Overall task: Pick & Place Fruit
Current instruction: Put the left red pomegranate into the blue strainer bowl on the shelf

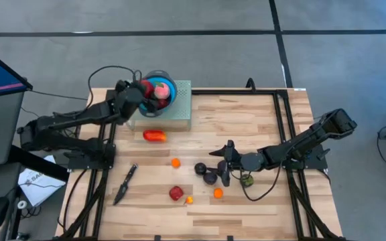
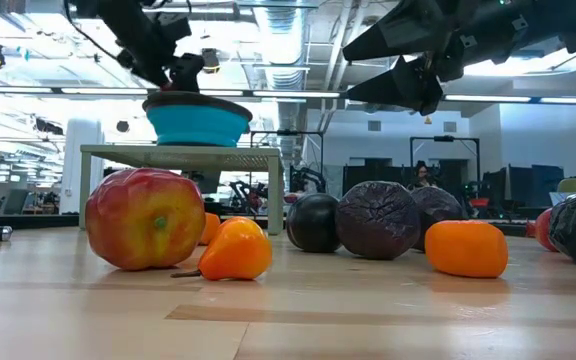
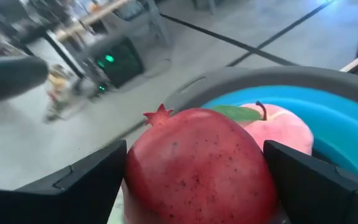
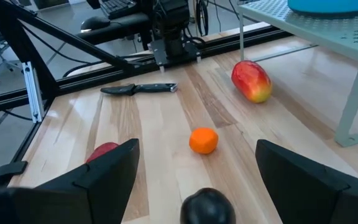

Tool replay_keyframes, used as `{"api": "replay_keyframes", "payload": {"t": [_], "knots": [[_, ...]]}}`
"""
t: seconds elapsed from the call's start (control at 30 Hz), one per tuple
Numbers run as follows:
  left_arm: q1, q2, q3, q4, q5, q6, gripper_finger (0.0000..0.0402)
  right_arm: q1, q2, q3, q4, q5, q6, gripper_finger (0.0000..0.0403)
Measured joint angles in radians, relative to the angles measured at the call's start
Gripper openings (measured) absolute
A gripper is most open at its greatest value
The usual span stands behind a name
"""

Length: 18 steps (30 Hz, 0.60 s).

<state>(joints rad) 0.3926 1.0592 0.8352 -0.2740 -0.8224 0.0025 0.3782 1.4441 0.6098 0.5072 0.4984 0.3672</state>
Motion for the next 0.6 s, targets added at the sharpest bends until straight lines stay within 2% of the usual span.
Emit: {"api": "replay_keyframes", "payload": {"t": [0.1, 0.27, 0.6], "knots": [[0.062, 0.000, 0.000, 0.006, 0.083, -0.016, 0.0367, 0.000, 0.000, 0.000, 0.000, 0.000, 0.000, 0.0315], [0.126, 0.000, 0.000, 0.007, 0.137, -0.019, 0.0380, -0.002, 0.000, 0.000, 0.000, 0.000, 0.000, 0.0315], [0.121, -0.012, 0.000, 0.030, 0.167, -0.037, 0.0388, -0.002, 0.000, 0.000, -0.003, 0.000, 0.000, 0.0315]]}}
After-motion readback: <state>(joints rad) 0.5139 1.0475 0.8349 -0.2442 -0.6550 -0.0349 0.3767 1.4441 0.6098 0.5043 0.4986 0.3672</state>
